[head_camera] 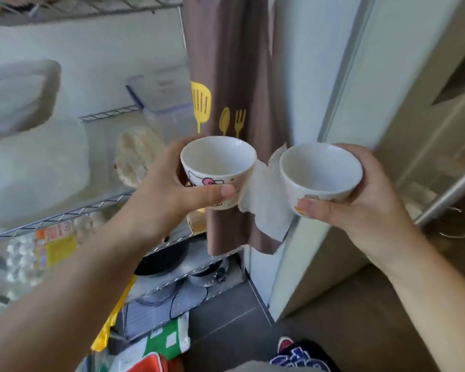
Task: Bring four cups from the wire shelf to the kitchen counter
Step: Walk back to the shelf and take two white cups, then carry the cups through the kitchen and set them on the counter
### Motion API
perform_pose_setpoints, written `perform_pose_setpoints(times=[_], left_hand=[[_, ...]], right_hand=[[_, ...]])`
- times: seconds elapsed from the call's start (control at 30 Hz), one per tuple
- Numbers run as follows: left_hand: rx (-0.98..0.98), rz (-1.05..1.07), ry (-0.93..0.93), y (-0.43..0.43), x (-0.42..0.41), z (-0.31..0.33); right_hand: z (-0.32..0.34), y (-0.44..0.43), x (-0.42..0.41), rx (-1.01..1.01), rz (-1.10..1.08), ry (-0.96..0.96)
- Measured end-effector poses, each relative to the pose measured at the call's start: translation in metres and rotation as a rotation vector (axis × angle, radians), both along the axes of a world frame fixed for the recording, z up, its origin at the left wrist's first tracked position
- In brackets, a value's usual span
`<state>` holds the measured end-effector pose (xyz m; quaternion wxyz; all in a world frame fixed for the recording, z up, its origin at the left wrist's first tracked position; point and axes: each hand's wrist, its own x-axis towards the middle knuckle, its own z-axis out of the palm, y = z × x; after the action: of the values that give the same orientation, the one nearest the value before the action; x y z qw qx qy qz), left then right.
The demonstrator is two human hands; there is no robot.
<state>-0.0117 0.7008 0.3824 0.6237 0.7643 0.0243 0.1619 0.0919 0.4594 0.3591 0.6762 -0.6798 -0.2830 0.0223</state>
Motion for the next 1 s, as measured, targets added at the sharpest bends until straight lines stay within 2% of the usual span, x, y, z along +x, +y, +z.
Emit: perform_pose_setpoints(times=[0.2, 0.47, 0.63, 1.0], left_hand=[[-0.083, -0.236, 0.136, -0.084, 0.038, -0.057], [-0.033, -0.506, 0.296, -0.223, 0.098, -0.113], [-0.005, -0.628, 0.336, -0.324, 0.15, -0.13], [0.146, -0.751, 0.338, -0.509, 0.244, -0.146]], right_hand=[[-0.047, -0.092, -0.028, -0.061, -0.195, 0.172], [-0.086, -0.241, -0.052, -0.206, -0.64, 0.315], [-0.11, -0.332, -0.045, -0.213, -0.834, 0.374], [-0.141, -0.494, -0.01, -0.22, -1.006, 0.493]])
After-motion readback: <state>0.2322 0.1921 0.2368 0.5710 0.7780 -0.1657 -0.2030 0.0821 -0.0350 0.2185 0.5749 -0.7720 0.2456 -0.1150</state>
